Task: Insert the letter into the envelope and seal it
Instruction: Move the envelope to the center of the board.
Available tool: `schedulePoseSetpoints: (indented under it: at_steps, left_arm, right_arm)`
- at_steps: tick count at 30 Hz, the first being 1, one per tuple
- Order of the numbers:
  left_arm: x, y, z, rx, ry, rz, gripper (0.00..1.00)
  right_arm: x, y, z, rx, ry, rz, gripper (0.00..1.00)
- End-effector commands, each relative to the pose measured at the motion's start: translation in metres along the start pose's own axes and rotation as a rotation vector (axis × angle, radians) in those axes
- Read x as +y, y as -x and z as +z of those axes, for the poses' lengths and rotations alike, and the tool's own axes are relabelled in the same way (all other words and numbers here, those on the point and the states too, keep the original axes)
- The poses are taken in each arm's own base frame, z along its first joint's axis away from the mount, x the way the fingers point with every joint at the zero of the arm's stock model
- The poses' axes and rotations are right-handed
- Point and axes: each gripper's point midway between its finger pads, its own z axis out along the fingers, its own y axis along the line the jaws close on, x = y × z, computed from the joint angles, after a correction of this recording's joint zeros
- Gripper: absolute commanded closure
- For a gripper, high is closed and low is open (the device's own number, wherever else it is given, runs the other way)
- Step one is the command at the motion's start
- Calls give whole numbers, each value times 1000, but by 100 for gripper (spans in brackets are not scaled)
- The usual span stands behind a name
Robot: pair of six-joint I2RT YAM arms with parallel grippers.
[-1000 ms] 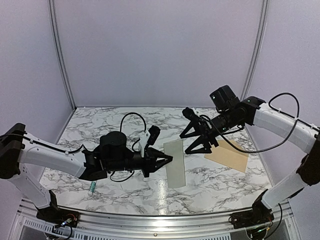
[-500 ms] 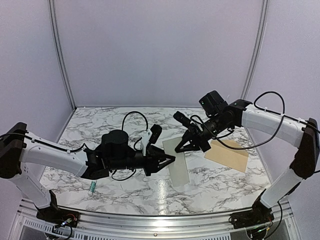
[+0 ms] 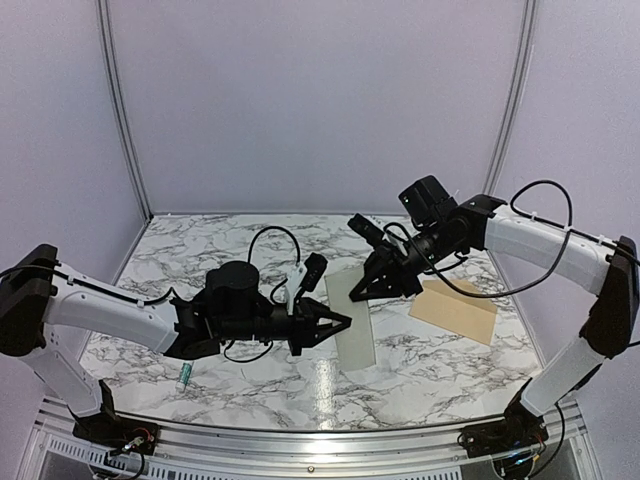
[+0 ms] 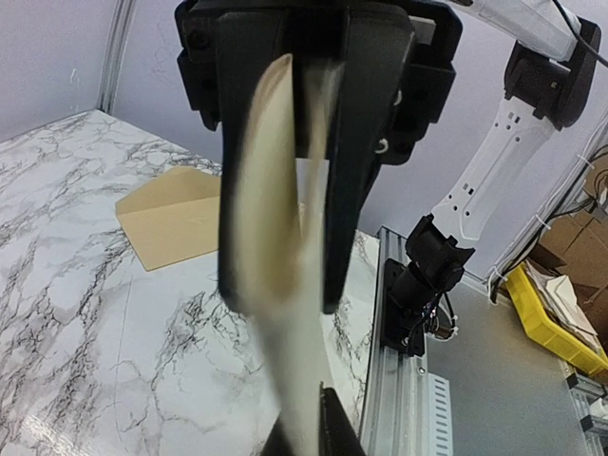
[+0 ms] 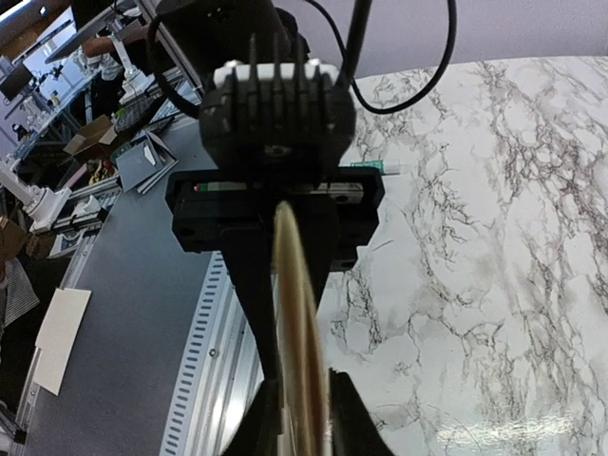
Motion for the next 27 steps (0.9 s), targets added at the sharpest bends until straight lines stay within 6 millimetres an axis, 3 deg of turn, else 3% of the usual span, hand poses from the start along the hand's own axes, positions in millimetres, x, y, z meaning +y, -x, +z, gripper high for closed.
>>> schedulePoseSetpoints:
  at_steps: [1,3,7,15,20,27]
  left_arm:
    - [8,10,0,-50,36,-19,98]
    - [14,11,-2,-61,65,-39,100]
    - [19,7,-4,-64,89,-99,100]
    - [18,-6,-11,-36,82,-187,100]
    - [18,-5,-21,-37,99,-192,100]
    - [12,-8,-28,-3,88,-201,100]
  right_arm:
    - [-7,11,-16,-17,-63,-33,69]
    - [-20,8,-33,-23,-134,-19,61]
    - [-55,-8,-79,-20,-317,42,54]
    - [-123,-92,-183,270,-826,191,44]
    - [-133,-158,-230,518,-973,334,42]
    - [-138,-227,-261,768,-1007,473,40]
